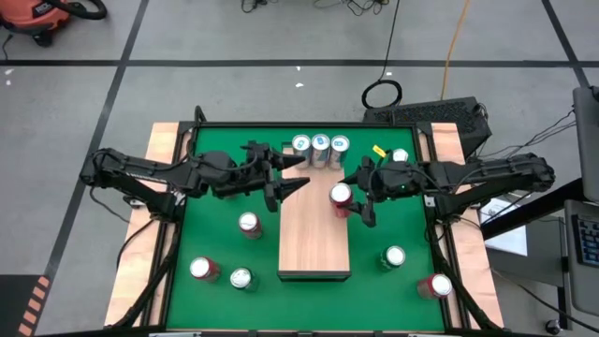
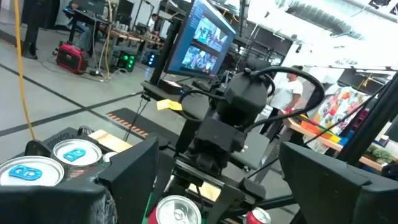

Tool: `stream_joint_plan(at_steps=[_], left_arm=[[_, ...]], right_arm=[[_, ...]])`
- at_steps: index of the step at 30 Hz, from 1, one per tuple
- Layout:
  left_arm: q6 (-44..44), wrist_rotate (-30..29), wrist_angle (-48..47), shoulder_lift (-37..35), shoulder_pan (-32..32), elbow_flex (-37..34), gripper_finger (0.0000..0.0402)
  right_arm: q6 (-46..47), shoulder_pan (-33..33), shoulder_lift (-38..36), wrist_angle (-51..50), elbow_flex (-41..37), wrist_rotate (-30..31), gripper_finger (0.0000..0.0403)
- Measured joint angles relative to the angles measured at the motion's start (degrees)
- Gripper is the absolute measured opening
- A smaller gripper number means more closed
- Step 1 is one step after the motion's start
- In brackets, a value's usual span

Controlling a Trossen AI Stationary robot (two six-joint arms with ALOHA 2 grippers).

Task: Place canned beverage on shelf
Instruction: Put the orange soda can on the shelf

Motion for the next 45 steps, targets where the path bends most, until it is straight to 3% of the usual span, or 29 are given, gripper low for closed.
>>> stream_joint_plan(at_steps=[9, 16, 33, 45], left_arm=[[0.0, 0.0, 0.1, 0.0, 0.0, 0.0, 0.0334], [0.5, 0.0, 0.1, 0.0, 0.0, 0.0, 0.0334], [0.6, 2.1, 0.0, 0.0, 0.0, 0.0, 0.0334], [1.6, 3.0, -0.8, 0.0, 0.0, 0.0, 0.0334]], right_arm=[[-2.2, 0.0, -0.1, 0.7, -0.4, 0.3, 0.0296], [-4.8, 0.0, -0.1, 0.7, -0.4, 5.0, 0.0297], [-9.4, -3.5, 1.5, 2.4, -0.4, 4.1, 0.0298], [-7.1, -3.9, 2.3, 1.8, -0.4, 4.7, 0.0334]])
